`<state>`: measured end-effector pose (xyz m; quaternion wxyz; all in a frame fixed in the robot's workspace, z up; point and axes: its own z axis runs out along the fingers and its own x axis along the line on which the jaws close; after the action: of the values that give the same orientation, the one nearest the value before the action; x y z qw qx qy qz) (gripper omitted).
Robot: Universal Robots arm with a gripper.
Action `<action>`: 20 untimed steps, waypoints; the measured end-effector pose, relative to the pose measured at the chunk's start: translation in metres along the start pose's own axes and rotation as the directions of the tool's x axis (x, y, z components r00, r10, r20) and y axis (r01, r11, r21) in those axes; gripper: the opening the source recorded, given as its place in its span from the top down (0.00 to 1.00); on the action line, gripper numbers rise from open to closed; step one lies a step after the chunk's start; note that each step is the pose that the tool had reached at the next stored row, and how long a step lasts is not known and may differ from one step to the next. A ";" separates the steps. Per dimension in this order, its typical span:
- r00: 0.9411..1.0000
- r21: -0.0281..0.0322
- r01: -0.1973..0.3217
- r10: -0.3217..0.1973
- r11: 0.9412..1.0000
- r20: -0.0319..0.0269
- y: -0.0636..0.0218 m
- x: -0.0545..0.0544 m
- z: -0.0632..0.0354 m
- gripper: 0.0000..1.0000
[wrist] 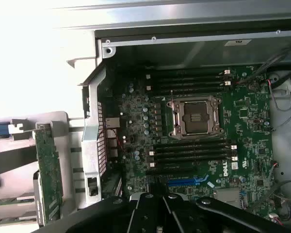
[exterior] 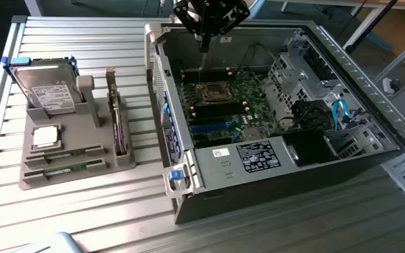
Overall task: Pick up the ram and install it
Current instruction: 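Reach for the ram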
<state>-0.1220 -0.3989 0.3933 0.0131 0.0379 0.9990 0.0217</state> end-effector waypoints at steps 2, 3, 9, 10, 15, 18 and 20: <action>1.000 0.000 0.000 0.000 1.000 0.000 0.0000 0.000 0.0000 0.90; 1.000 0.000 0.000 0.000 1.000 0.000 0.0000 0.000 0.0000 0.90; 1.000 0.000 0.000 0.000 1.000 0.000 0.0000 0.000 0.0000 0.90; 1.000 0.000 0.000 0.000 1.000 0.000 0.0000 0.000 0.0000 0.90; 1.000 0.000 0.000 0.000 1.000 0.000 0.0000 0.000 0.0000 0.90; 1.000 0.000 0.000 0.000 1.000 0.000 -0.0006 0.007 -0.0001 0.90; 1.000 0.000 0.000 0.000 1.000 0.000 -0.0014 0.018 -0.0003 0.90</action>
<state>-0.1400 -0.3990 0.3931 0.0131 0.0379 0.9990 0.0217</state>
